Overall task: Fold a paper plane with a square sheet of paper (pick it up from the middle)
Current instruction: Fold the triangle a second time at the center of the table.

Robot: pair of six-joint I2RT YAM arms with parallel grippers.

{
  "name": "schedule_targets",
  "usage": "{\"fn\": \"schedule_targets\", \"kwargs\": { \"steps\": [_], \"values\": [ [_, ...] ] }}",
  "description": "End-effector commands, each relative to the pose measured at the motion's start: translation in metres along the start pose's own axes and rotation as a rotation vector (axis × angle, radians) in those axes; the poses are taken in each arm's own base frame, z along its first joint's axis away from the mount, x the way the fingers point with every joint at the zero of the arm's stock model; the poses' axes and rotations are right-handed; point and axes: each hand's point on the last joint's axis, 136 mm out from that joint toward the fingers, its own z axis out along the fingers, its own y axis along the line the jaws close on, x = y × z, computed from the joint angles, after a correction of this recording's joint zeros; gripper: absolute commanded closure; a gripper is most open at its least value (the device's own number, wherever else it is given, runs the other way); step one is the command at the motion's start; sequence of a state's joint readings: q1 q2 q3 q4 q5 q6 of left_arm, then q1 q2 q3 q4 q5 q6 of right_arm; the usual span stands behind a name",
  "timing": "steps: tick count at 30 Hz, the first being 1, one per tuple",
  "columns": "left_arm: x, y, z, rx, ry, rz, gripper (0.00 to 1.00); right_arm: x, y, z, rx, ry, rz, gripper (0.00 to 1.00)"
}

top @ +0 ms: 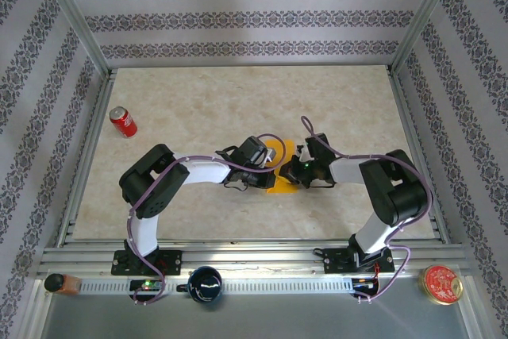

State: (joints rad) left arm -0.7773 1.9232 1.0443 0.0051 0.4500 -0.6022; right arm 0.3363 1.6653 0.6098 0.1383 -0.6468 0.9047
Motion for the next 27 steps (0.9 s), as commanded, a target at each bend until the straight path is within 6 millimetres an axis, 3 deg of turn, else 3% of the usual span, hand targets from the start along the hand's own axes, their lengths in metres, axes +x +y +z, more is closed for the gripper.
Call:
{"fn": "schedule_targets", "kwargs": {
  "steps": [1,6,11,16,21,27],
  "values": [
    [0.034,0.035,0.004,-0.127,0.106,-0.022,1.0,-0.016,-0.024,-0.004,0.08,-0.047,0.022,0.94],
    [0.036,0.039,0.002,-0.144,0.107,-0.019,1.0,-0.039,-0.023,-0.017,0.073,-0.104,0.052,0.94],
    [0.042,0.043,0.004,-0.15,0.117,-0.02,1.0,-0.06,-0.039,-0.026,0.105,-0.157,0.102,0.94],
    [0.043,0.043,0.002,-0.145,0.115,-0.016,1.0,-0.07,-0.029,-0.036,0.067,-0.181,0.089,0.94],
    [0.045,0.047,0.001,-0.169,0.124,0.004,1.0,-0.063,-0.008,-0.048,0.031,-0.192,0.04,0.93],
    [0.043,0.043,-0.001,-0.154,0.12,0.014,1.0,-0.035,0.011,-0.034,-0.018,-0.11,-0.013,0.93]
  ]
}}
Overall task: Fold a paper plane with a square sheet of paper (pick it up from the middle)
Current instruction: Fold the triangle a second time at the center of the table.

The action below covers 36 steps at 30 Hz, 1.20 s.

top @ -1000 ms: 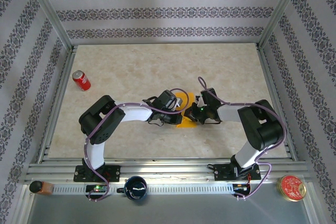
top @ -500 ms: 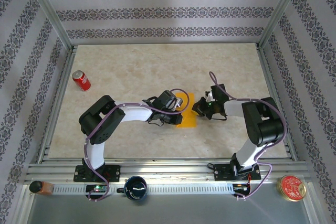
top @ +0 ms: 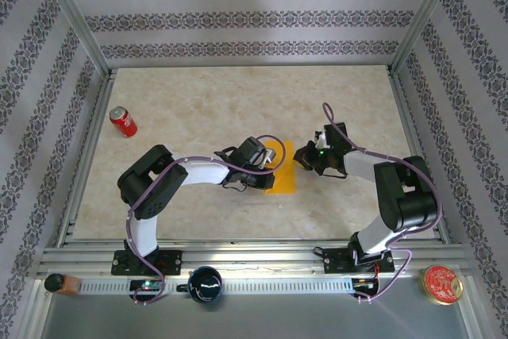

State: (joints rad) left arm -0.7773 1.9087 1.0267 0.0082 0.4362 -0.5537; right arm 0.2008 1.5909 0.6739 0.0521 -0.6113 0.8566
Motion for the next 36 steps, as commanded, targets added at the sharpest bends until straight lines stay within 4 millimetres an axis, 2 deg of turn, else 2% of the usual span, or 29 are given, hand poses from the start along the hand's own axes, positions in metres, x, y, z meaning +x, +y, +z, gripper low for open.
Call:
{"fn": "schedule_targets", "kwargs": {
  "steps": [1,7,11,15,18,24,29,36],
  "values": [
    [0.043,0.038,0.002,-0.139,0.132,-0.03,1.0,0.02,0.002,0.008,0.0,0.056,-0.03,0.93],
    [0.041,0.036,0.0,-0.138,0.132,-0.022,1.0,0.024,-0.012,0.023,0.048,0.084,-0.011,0.95],
    [0.034,0.028,-0.004,-0.117,0.11,-0.025,0.99,0.025,-0.035,0.027,0.126,0.094,0.009,1.0],
    [0.015,0.005,-0.018,-0.051,0.046,-0.031,0.96,0.028,-0.047,0.027,0.155,0.106,0.026,1.0],
    [0.001,-0.012,-0.026,-0.004,0.017,-0.051,0.96,0.029,-0.048,0.027,0.159,0.107,0.032,1.0],
    [-0.026,-0.041,-0.031,0.102,-0.072,-0.145,0.96,0.032,-0.055,0.026,0.178,0.098,0.073,1.0],
    [-0.037,-0.051,-0.02,0.14,-0.104,-0.2,0.95,0.035,-0.058,0.026,0.179,0.098,0.083,1.0],
    [-0.041,-0.051,0.004,0.126,-0.106,-0.252,0.95,0.036,-0.059,0.027,0.182,0.101,0.089,1.0]
  ]
}}
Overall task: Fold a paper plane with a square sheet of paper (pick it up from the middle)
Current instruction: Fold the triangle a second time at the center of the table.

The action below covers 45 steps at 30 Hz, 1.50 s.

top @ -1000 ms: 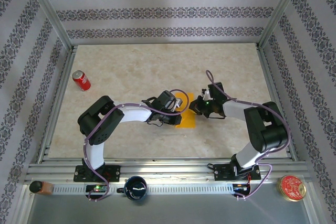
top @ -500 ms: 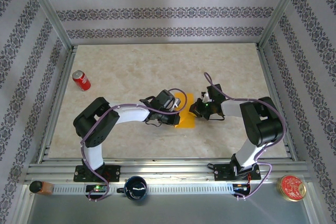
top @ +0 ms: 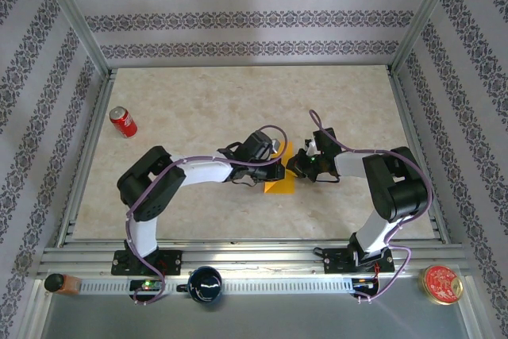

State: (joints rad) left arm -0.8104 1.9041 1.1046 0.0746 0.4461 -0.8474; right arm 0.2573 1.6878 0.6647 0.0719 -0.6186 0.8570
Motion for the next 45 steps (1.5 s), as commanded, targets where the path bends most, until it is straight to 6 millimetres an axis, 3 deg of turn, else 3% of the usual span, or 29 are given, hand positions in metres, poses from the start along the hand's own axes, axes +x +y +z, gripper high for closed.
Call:
{"fn": "schedule_targets", "kwargs": {
  "steps": [1,8,13,19,29,45],
  "values": [
    [-0.007,-0.007,0.013,0.024,-0.029,-0.038,0.95,0.01,-0.041,0.004,0.129,0.007,0.084,1.0],
    [-0.011,0.008,0.027,-0.025,-0.048,-0.041,0.95,0.011,-0.041,0.004,0.126,0.009,0.084,1.0],
    [0.003,0.034,0.032,-0.09,-0.029,-0.059,0.95,0.012,-0.043,0.004,0.132,0.011,0.084,1.0],
    [0.015,0.051,0.023,-0.134,-0.024,-0.046,0.91,0.014,-0.049,0.006,0.15,0.014,0.084,1.0],
    [0.02,0.045,0.011,-0.062,-0.046,-0.05,0.86,0.015,-0.053,0.008,0.161,0.022,0.088,1.0],
    [0.058,0.084,-0.015,-0.191,0.05,-0.074,0.88,0.013,-0.049,0.004,0.156,0.011,0.084,1.0]
  ]
}}
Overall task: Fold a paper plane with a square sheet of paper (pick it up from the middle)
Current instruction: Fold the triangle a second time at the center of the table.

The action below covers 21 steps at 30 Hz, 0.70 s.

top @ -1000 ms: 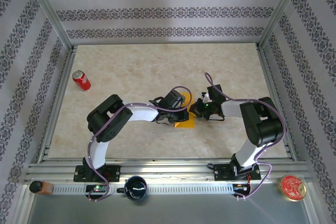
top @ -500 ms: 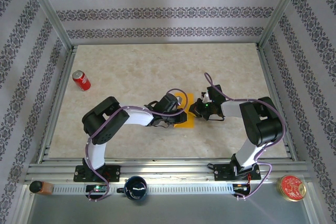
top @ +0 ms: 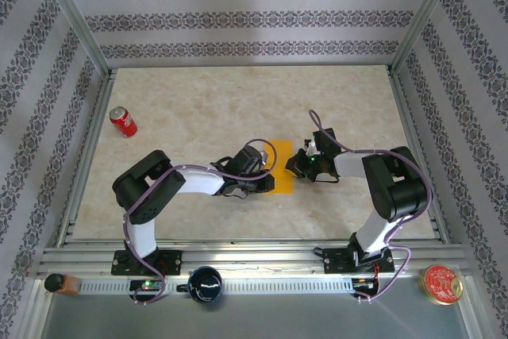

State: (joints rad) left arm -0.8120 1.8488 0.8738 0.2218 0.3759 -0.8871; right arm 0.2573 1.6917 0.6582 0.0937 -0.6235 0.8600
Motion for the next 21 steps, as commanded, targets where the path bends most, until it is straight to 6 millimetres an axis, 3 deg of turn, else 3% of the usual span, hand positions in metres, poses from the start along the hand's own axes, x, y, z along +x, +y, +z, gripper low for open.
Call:
{"fn": "schedule_targets", "kwargs": {
  "steps": [1,6,10,17,21],
  "values": [
    [0.027,0.039,-0.01,-0.134,0.09,-0.018,0.88,0.014,-0.05,0.002,0.167,0.013,0.088,1.0],
    [0.037,0.051,-0.022,-0.184,0.112,0.003,0.88,0.013,-0.048,0.002,0.164,0.013,0.087,1.0],
    [0.039,0.049,-0.031,-0.182,0.111,0.027,0.89,0.013,-0.047,0.002,0.162,0.011,0.087,1.0],
    [0.004,0.003,-0.056,-0.066,-0.036,0.107,0.91,0.012,-0.044,0.0,0.157,0.011,0.084,1.0],
    [-0.013,-0.024,-0.052,0.0,-0.055,0.145,0.91,0.011,-0.042,0.0,0.152,0.007,0.084,1.0]
  ]
}}
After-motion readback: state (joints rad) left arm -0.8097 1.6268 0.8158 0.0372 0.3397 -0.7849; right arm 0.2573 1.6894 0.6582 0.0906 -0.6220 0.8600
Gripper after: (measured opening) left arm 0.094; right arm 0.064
